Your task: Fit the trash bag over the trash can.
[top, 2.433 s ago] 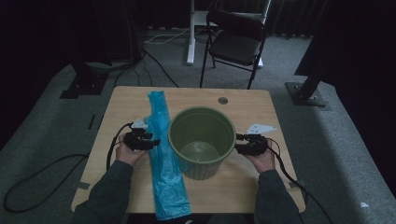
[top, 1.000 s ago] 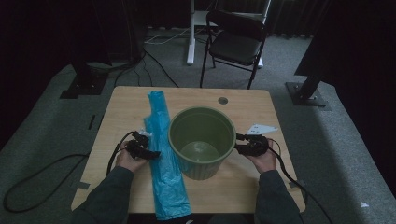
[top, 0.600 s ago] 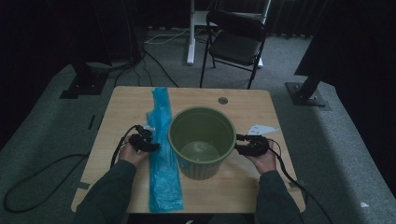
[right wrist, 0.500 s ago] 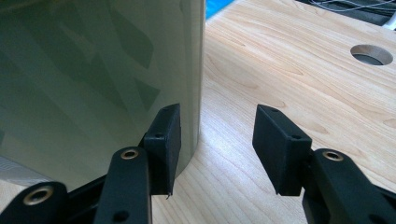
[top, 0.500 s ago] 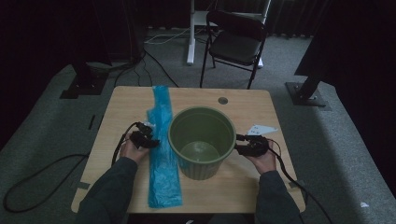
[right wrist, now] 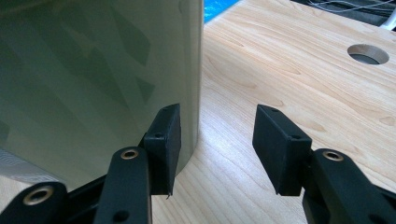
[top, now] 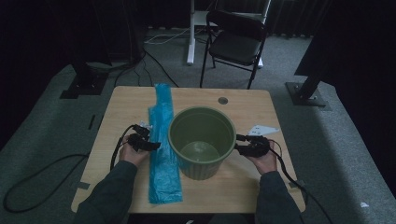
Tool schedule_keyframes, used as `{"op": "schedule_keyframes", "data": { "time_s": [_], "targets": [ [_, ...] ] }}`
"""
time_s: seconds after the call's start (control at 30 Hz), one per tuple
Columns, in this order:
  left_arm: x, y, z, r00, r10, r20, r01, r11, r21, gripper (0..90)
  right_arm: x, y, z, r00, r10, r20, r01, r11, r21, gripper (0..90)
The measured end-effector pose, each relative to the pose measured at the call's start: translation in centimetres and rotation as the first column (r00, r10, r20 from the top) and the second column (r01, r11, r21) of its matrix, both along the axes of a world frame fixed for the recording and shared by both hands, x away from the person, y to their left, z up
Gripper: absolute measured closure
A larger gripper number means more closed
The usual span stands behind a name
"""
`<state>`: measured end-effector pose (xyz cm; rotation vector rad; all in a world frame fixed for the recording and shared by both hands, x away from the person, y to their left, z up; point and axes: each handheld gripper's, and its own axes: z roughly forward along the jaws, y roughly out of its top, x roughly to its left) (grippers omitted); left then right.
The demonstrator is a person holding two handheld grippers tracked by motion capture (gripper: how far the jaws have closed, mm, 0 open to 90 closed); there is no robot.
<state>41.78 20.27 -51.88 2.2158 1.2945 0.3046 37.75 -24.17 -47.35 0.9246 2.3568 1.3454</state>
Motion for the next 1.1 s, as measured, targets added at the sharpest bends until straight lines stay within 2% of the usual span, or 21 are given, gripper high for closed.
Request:
{"op": "schedule_keyframes", "data": {
  "time_s": [0.07,0.17,0.2,0.33,0.37,0.4,0.5,0.57,0.6,0.73,1.03,1.1],
  "targets": [
    [0.1,0.3,-0.1,0.9999,0.000,-0.017,-0.001,0.9995,-0.030,32.0,0.0,0.0,0.0,1.0000,0.001,0.001,-0.001,1.0000,0.000,51.0],
    [0.2,0.4,-0.2,0.9998,0.003,-0.020,-0.004,0.9985,-0.055,32.7,0.1,0.0,0.0,1.0000,0.001,0.000,-0.001,1.0000,0.000,50.9],
    [0.2,0.4,-0.3,0.9997,-0.002,-0.023,0.001,0.9989,-0.048,32.8,0.1,0.0,0.0,1.0000,0.001,0.000,-0.001,1.0000,0.001,50.8],
    [0.2,-0.4,-0.5,0.9994,-0.035,0.003,0.035,0.9994,-0.004,33.1,0.1,-0.1,0.0,1.0000,0.001,-0.001,-0.001,1.0000,0.003,50.5],
    [0.2,-0.4,-0.5,0.9994,-0.035,0.003,0.035,0.9994,-0.004,33.1,0.1,-0.1,0.0,1.0000,0.001,-0.001,-0.001,1.0000,0.003,50.5],
    [0.2,-1.0,-0.5,0.9982,-0.056,0.020,0.056,0.9980,0.031,33.1,0.1,-0.1,0.0,1.0000,0.002,-0.001,-0.002,1.0000,0.003,50.5],
    [0.1,-2.1,-0.7,0.9956,-0.086,0.037,0.083,0.9931,0.083,28.5,0.1,0.1,-0.1,1.0000,0.006,-0.004,-0.006,1.0000,-0.002,50.5],
    [0.2,-2.7,-0.8,0.9944,-0.102,0.028,0.099,0.9911,0.089,26.7,0.1,0.1,-0.1,1.0000,0.006,-0.003,-0.006,1.0000,-0.002,50.5],
    [0.3,-2.9,-0.8,0.9940,-0.106,0.024,0.104,0.9902,0.094,18.1,0.1,0.2,-0.1,1.0000,0.007,-0.007,-0.007,1.0000,-0.004,50.5],
    [0.4,-3.4,-0.9,0.9926,-0.121,0.013,0.119,0.9877,0.102,11.6,0.2,0.2,-0.2,0.9999,0.012,-0.009,-0.012,0.9999,-0.009,50.5],
    [0.5,-3.4,-0.9,0.9914,-0.131,0.006,0.130,0.9859,0.106,10.3,0.2,0.3,-0.3,0.9998,0.015,-0.013,-0.015,0.9998,-0.011,50.5],
    [0.5,-3.5,-0.9,0.9927,-0.121,-0.001,0.120,0.9868,0.109,10.4,0.2,0.3,-0.3,0.9998,0.015,-0.014,-0.015,0.9998,-0.012,50.5]
  ]
}}
